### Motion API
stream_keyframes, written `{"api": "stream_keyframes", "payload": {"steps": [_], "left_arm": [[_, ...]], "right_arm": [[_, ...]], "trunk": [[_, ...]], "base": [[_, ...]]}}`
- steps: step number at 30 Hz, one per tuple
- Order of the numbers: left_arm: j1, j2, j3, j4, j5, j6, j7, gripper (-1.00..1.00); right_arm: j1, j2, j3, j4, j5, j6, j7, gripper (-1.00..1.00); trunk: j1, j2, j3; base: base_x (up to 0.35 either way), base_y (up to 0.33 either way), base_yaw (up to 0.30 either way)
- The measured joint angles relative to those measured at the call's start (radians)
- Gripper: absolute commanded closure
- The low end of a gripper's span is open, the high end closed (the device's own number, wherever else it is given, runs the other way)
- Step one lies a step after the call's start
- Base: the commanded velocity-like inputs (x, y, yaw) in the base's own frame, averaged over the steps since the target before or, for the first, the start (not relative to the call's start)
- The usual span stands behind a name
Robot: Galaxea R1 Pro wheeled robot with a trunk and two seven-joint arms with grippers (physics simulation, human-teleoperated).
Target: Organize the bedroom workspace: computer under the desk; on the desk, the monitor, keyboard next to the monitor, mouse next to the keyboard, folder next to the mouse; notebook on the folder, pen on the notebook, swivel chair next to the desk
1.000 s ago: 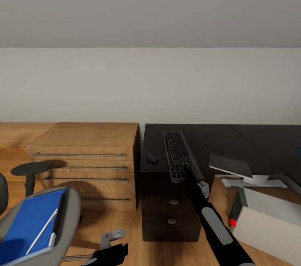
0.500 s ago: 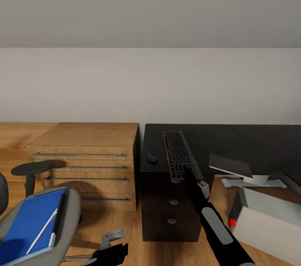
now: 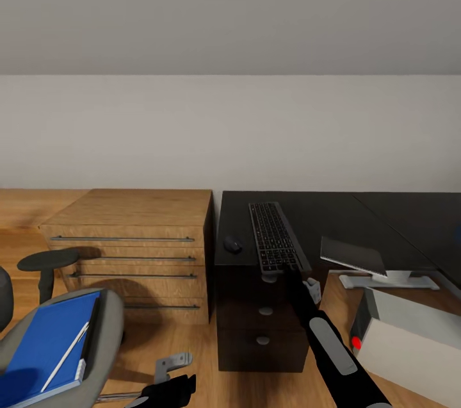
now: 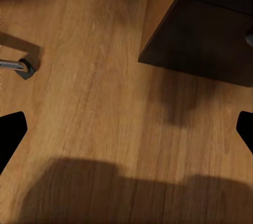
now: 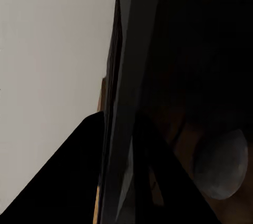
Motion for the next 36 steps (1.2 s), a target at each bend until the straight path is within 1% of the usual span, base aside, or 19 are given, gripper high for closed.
{"api": "stream_keyframes", "payload": {"steps": [5, 10, 20, 22, 23, 24, 26, 27, 28, 30, 32, 36], "left_arm": [[0.0, 0.0, 0.0, 0.0, 0.0, 0.0, 0.001, -1.0], [0.0, 0.0, -0.001, 0.0, 0.0, -0.001, 0.002, -1.0], [0.0, 0.0, -0.001, 0.0, 0.0, -0.002, 0.002, -1.0], [0.0, 0.0, 0.0, 0.0, 0.0, -0.001, 0.001, -1.0], [0.0, 0.0, 0.0, 0.0, 0.0, -0.001, 0.001, -1.0], [0.0, 0.0, 0.0, 0.0, 0.001, -0.001, 0.001, -1.0], [0.0, 0.0, 0.0, 0.0, 0.001, 0.0, 0.001, -1.0], [0.0, 0.0, 0.001, 0.0, 0.001, 0.0, 0.001, -1.0], [0.0, 0.0, 0.001, 0.0, 0.001, 0.0, 0.001, -1.0], [0.0, 0.0, 0.002, 0.0, 0.001, 0.0, 0.001, -1.0], [0.0, 0.001, 0.003, 0.0, 0.001, 0.0, 0.001, -1.0], [0.0, 0.001, 0.004, 0.001, 0.001, 0.0, 0.001, -1.0]], "right_arm": [[0.0, -0.001, -0.001, -0.007, -0.001, -0.001, 0.003, 1.0], [0.001, -0.002, 0.001, -0.074, 0.0, -0.002, 0.002, 1.0], [0.002, -0.003, 0.002, -0.105, -0.002, -0.004, -0.003, 1.0], [0.008, -0.003, 0.002, -0.129, -0.002, -0.005, -0.014, 1.0], [0.013, -0.003, 0.002, -0.141, -0.002, -0.005, -0.02, 1.0], [0.027, -0.003, 0.002, -0.174, -0.002, -0.005, -0.033, 1.0], [0.074, -0.001, 0.003, -0.261, -0.002, -0.005, -0.065, 1.0], [0.089, -0.001, 0.003, -0.286, -0.002, -0.005, -0.075, 1.0], [0.118, 0.0, 0.004, -0.334, -0.002, -0.005, -0.093, 1.0], [0.181, 0.002, 0.004, -0.446, -0.003, -0.005, -0.156, 1.0], [0.199, 0.002, 0.005, -0.486, -0.002, -0.005, -0.176, 1.0], [0.223, 0.002, 0.014, -0.542, -0.003, -0.004, -0.188, 1.0]], "trunk": [[-0.019, 0.035, 0.016], [-0.038, 0.07, 0.031], [-0.077, 0.14, 0.063], [-0.084, 0.154, 0.069], [-0.084, 0.154, 0.069], [-0.084, 0.154, 0.069], [-0.085, 0.154, 0.069], [-0.084, 0.154, 0.069], [-0.085, 0.154, 0.069], [-0.084, 0.154, 0.069], [-0.084, 0.154, 0.069], [-0.084, 0.154, 0.069]], "base": [[0.0, 0.0, 0.0], [0.0, 0.0, 0.0], [0.0, 0.0, 0.0], [0.0, 0.0, 0.0], [0.0, 0.0, 0.0], [0.0, 0.0, 0.0], [0.0, 0.0, 0.0], [0.0, 0.0, 0.0], [0.0, 0.0, 0.0], [0.0, 0.0, 0.0], [0.0, 0.0, 0.0], [0.0, 0.0, 0.0]]}}
